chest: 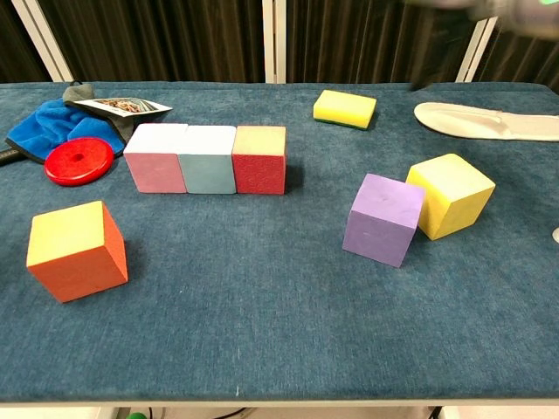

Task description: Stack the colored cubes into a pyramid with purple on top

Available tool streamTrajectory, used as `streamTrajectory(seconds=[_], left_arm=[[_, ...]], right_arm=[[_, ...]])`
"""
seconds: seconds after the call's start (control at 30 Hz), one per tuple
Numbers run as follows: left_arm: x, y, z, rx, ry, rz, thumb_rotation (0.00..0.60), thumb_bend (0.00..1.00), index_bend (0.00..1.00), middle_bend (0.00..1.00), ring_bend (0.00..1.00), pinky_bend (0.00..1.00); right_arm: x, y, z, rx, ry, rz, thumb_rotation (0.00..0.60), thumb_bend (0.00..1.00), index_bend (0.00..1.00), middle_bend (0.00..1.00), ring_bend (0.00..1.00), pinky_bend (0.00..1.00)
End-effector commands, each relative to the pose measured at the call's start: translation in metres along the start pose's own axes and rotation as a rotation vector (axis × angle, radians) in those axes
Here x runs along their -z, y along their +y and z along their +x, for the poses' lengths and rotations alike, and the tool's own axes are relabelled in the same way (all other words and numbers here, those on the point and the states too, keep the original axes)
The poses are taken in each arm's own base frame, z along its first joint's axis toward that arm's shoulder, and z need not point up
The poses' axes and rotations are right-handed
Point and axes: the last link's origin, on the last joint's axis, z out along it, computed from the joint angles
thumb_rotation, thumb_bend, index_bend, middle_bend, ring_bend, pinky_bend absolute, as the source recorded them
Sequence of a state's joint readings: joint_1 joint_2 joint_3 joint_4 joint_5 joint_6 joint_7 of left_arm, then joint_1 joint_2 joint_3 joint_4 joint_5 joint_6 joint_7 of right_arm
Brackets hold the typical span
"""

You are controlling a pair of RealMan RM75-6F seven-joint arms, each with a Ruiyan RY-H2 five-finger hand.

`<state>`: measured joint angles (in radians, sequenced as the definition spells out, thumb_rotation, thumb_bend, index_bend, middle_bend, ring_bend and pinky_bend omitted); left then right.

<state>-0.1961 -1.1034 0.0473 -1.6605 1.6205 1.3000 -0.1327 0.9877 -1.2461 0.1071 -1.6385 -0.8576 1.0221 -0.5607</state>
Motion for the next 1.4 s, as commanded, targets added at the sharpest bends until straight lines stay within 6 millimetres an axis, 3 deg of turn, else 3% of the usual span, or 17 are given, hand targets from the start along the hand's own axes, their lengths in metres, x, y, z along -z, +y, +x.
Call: streamTrajectory(seconds=[0.03, 0.13, 0.43, 0.6, 0.73, 0.8, 1.2, 1.4], left_arm=[[-0.014, 0.027, -0.006, 0.036, -0.092, -0.079, 0.425, 0.17, 0.19, 0.16, 0.19, 0.17], [-0.03, 0.042, -0.014, -0.02, -0.111, -0.119, 0.364, 0.17, 0.18, 0.16, 0.19, 0.18], [-0.052, 0.07, -0.035, -0.117, -0.133, -0.171, 0.338, 0.17, 0.16, 0.14, 0.18, 0.18], [-0.057, 0.081, -0.042, -0.125, -0.137, -0.188, 0.425, 0.17, 0.16, 0.13, 0.18, 0.18], [-0.061, 0.085, -0.048, -0.154, -0.148, -0.186, 0.564, 0.17, 0.16, 0.12, 0.18, 0.19], [-0.062, 0.086, -0.05, -0.162, -0.15, -0.177, 0.598, 0.17, 0.15, 0.12, 0.18, 0.19], [-0.062, 0.087, -0.055, -0.102, -0.169, -0.129, 0.598, 0.17, 0.15, 0.12, 0.18, 0.2], [-0.063, 0.085, -0.059, -0.09, -0.161, -0.109, 0.598, 0.17, 0.17, 0.19, 0.24, 0.23]], right_arm=[[0.024, 0.025, -0.001, -0.035, 0.014, -0.039, 0.6, 0.07, 0.0, 0.12, 0.0, 0.0], [0.032, 0.035, -0.002, -0.06, 0.019, -0.053, 0.6, 0.07, 0.0, 0.12, 0.0, 0.0], [0.048, 0.054, -0.008, -0.099, 0.025, -0.073, 0.6, 0.07, 0.0, 0.12, 0.0, 0.0], [0.052, 0.062, -0.012, -0.116, 0.021, -0.083, 0.6, 0.07, 0.0, 0.12, 0.0, 0.0], [0.054, 0.067, -0.014, -0.129, 0.024, -0.09, 0.6, 0.07, 0.0, 0.12, 0.0, 0.0], [0.055, 0.069, -0.014, -0.134, 0.024, -0.093, 0.6, 0.07, 0.0, 0.12, 0.0, 0.0], [0.055, 0.075, -0.02, -0.152, 0.016, -0.099, 0.6, 0.07, 0.0, 0.12, 0.0, 0.0], [0.054, 0.075, -0.025, -0.155, 0.006, -0.096, 0.6, 0.07, 0.0, 0.12, 0.0, 0.0]])
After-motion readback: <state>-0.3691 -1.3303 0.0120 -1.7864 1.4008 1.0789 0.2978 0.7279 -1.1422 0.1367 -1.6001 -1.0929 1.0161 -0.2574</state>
